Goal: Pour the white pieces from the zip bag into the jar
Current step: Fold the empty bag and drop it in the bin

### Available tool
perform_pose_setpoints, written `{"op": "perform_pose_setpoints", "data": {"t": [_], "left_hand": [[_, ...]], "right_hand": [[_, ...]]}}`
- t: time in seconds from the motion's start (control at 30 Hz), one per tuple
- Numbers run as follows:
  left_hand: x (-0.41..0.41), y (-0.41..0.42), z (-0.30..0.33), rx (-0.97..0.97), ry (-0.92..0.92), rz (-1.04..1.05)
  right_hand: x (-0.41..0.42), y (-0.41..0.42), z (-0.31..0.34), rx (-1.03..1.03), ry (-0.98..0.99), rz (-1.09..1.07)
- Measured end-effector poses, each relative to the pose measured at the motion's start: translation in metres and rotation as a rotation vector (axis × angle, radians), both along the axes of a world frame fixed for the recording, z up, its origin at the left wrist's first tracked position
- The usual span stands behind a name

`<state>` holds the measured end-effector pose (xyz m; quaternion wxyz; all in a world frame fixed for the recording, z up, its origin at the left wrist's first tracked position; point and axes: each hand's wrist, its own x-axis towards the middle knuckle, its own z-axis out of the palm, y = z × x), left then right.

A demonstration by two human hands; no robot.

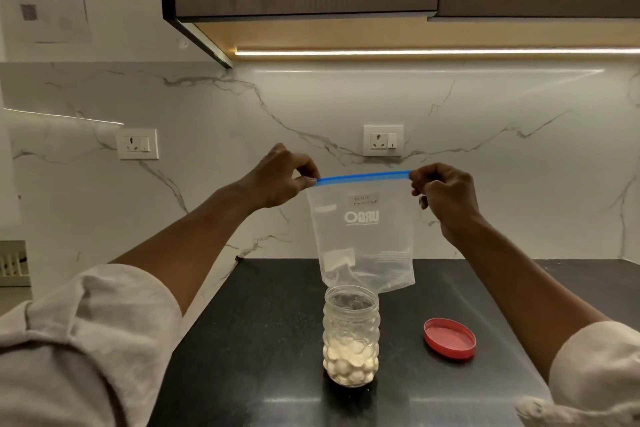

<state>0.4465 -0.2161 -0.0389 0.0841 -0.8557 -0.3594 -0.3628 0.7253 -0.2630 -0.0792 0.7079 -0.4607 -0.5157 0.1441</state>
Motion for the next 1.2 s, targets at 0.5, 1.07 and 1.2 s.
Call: {"op": "perform_pose_setpoints", "data": {"t": [0.5,1.07,1.2], "left_hand": [[-0.001,0.010,-0.058,-0.424,-0.718,-0.260],[-0.005,0.008,-0.054,-0.245,-0.716,-0.197],[-0.009,0.008,-0.060,-0.321,-0.725,-0.258]], "right_hand": [[-0.011,0.002,0.007,-0.007,0.047,0.167],[-0.019,0.009,-0.039,-0.134,-0.065,0.485],[-0.029,0.009,-0.044,-0.132,0.051,0.470]]}}
